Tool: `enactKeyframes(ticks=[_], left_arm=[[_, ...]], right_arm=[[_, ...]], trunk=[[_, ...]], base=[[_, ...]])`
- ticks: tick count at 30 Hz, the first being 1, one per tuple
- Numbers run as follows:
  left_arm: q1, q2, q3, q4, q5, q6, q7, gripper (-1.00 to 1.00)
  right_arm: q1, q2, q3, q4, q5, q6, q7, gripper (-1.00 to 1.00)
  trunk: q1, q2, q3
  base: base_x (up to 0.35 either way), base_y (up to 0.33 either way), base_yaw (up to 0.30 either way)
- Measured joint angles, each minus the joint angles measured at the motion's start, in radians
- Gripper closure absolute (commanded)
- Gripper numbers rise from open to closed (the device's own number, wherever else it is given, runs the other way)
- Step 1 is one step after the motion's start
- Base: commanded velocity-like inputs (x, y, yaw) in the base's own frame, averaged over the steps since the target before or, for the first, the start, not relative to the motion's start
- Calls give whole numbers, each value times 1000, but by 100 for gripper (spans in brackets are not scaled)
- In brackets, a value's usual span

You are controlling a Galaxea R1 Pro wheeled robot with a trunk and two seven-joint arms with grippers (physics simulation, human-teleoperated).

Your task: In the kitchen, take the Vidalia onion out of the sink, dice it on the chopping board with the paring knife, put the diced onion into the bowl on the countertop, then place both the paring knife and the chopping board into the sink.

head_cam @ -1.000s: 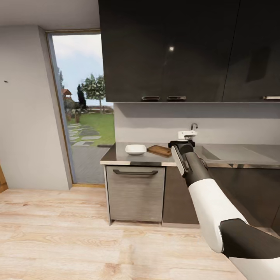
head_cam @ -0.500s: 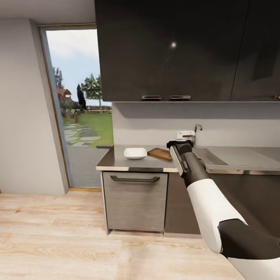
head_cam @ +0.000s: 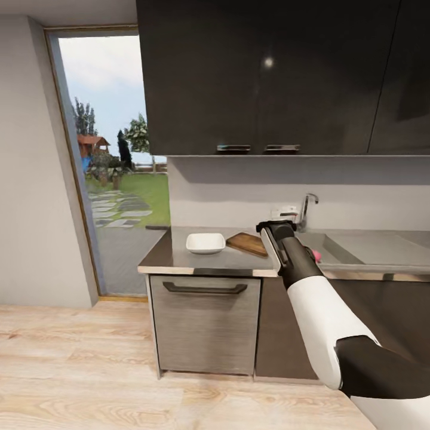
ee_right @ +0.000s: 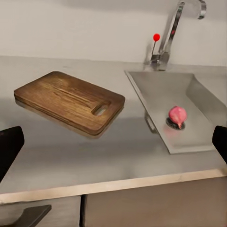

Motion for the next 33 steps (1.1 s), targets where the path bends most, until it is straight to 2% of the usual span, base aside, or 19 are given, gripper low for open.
enactKeyframes(ticks=[2, 3, 6, 9, 22, 28, 33], left_arm=[[0, -1, 1, 0, 0, 0, 0, -100], [0, -1, 1, -1, 0, 0, 0, -100], [0, -1, 1, 0, 0, 0, 0, -100], [0, -1, 1, -1, 0, -1, 0, -100], [0, -1, 0, 2, 0, -1, 0, -100], [0, -1, 0, 1, 0, -1, 0, -100], [0, -1, 0, 1, 0, -1, 0, -100]], right_arm=[[0, -6, -17, 11, 0, 0, 0, -100], [0, -8, -38, 14, 0, 0, 0, -100], [0, -13, -139, 20, 0, 1, -1, -100], [0, -14, -182, 22, 0, 1, -2, -100], [0, -12, -195, 54, 1, -1, -5, -100], [0, -14, -197, 113, 1, -73, -7, -100], [0, -14, -197, 138, 2, -91, -9, -100]], trunk=[[0, 0, 0], [0, 0, 0], [0, 0, 0], [0, 0, 0], [0, 0, 0], [0, 0, 0], [0, 0, 0]], base=[[321, -101, 0], [321, -121, 0], [321, -129, 0], [321, -119, 0], [318, -21, 0], [268, 0, 0], [68, 0, 0]])
